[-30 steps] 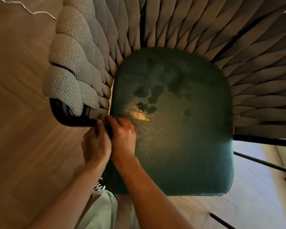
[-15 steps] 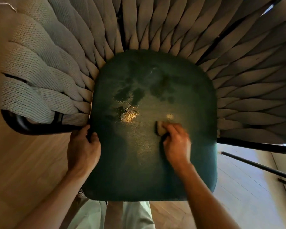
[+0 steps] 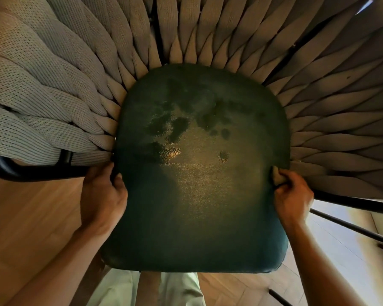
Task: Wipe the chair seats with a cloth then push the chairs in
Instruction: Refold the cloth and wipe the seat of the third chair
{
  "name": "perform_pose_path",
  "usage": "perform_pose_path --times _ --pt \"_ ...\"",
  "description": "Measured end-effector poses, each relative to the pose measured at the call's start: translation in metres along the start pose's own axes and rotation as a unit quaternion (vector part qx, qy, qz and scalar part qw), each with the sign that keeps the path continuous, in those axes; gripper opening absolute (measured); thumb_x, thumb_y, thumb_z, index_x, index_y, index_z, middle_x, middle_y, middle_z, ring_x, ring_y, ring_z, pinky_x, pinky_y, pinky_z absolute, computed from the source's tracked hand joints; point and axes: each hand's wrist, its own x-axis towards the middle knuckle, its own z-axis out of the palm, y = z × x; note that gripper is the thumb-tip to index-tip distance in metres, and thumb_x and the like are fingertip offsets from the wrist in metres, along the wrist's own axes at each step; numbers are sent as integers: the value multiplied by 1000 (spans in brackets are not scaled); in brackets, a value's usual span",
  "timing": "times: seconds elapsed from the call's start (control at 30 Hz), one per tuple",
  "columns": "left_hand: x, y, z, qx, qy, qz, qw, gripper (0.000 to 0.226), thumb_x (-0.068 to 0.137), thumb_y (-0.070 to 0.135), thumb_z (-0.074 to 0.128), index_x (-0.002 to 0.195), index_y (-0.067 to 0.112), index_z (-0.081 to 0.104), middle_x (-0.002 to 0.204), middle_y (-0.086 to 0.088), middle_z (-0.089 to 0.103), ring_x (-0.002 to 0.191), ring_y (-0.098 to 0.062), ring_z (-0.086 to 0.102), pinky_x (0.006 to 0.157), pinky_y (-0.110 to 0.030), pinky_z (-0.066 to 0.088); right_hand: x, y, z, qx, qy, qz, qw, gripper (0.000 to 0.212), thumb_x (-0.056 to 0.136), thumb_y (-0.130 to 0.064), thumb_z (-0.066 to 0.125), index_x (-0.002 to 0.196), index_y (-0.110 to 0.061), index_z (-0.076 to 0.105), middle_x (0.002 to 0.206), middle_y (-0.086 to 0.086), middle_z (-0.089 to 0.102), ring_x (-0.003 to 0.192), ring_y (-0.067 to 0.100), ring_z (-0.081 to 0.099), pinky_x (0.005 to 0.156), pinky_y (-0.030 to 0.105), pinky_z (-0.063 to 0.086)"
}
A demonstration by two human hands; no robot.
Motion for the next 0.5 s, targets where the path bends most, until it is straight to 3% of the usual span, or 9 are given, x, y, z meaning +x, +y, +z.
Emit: perform_pose_path --times 0.07,0.27,0.4,0.5 --pt "2 4 -2 0 0 -3 1000 36 96 15 51 131 6 54 125 -19 52 112 -35 52 92 -40 42 -9 -13 5 17 -16 -30 999 43 79 8 53 110 -18 69 108 8 67 98 29 60 86 35 47" --pt "10 4 -6 -40 -14 -38 998 34 94 18 56 127 12 58 121 -12 61 104 -31 61 89 -42 50 -54 -88 48 35 -73 -268 960 47 65 12 61 102 -15 72 103 4 71 93 24 65 83 35 54" --pt "14 1 -9 -86 -23 -76 993 29 94 18 57 122 13 63 117 -8 65 105 -27 62 84 -32 45 -97 -152 88 72 -92 -335 935 39 67 5 62 98 -17 71 95 2 71 86 24 66 69 38 57" --pt "18 -2 -15 -128 -28 -117 984 29 100 28 46 109 12 67 109 -9 66 96 -26 59 76 -31 39 -131 -197 114 54 -110 -361 924 33 76 -10 49 100 -17 70 91 2 70 83 24 66 66 36 55"
